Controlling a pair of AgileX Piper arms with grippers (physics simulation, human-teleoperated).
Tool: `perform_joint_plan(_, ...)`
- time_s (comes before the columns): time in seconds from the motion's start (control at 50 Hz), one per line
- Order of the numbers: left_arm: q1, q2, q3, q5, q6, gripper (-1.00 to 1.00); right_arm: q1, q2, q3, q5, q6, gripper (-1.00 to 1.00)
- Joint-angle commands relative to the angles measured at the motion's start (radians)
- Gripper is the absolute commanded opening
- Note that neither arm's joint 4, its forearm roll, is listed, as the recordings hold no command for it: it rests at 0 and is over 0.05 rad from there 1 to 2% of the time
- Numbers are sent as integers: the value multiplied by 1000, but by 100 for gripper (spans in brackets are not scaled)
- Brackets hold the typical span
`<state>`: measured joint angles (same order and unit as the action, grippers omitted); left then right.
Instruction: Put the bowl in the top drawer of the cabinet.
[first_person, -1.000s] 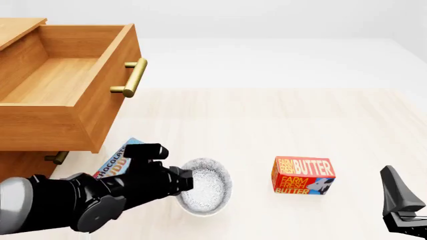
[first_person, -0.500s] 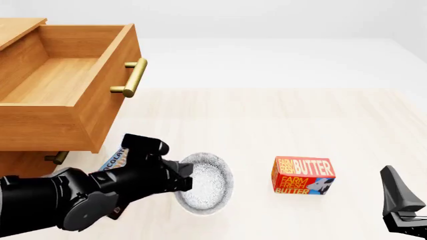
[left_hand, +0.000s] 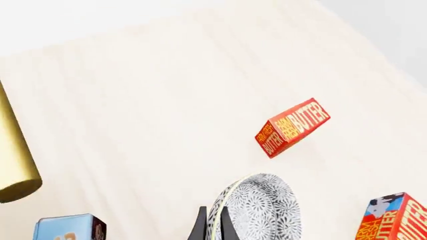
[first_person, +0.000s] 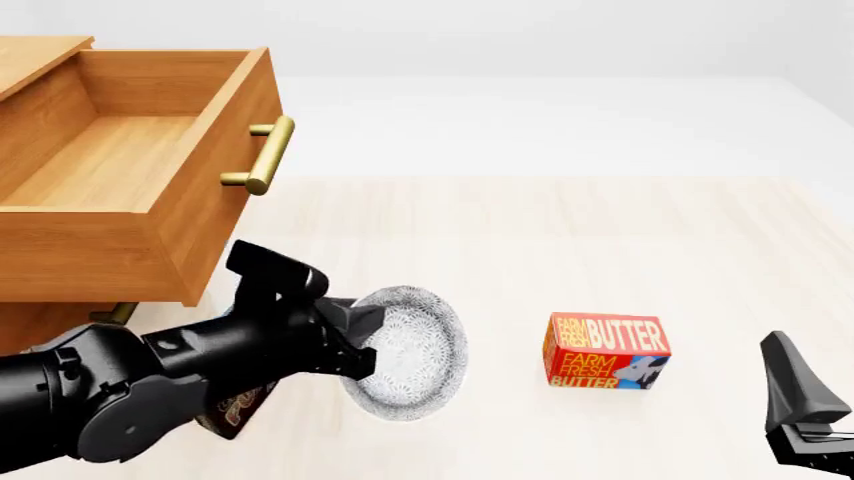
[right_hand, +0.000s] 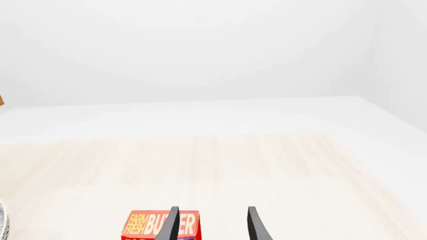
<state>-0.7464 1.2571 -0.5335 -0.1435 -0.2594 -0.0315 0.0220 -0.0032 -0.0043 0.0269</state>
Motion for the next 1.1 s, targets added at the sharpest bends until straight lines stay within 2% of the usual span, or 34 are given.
perform_joint_plan(0.02,-19,-44,-23,25,58,-100,0,0,0,0,0,100)
perform_joint_plan(0.46,-47,-140,-63,83,148,-100,0,0,0,0,0,100)
perform_joint_plan(0.64,-19,-205,-78,116,190,-100,0,0,0,0,0,100)
perform_joint_plan(1.1,2,-310,-142,190,243,-100,0,0,0,0,0,100)
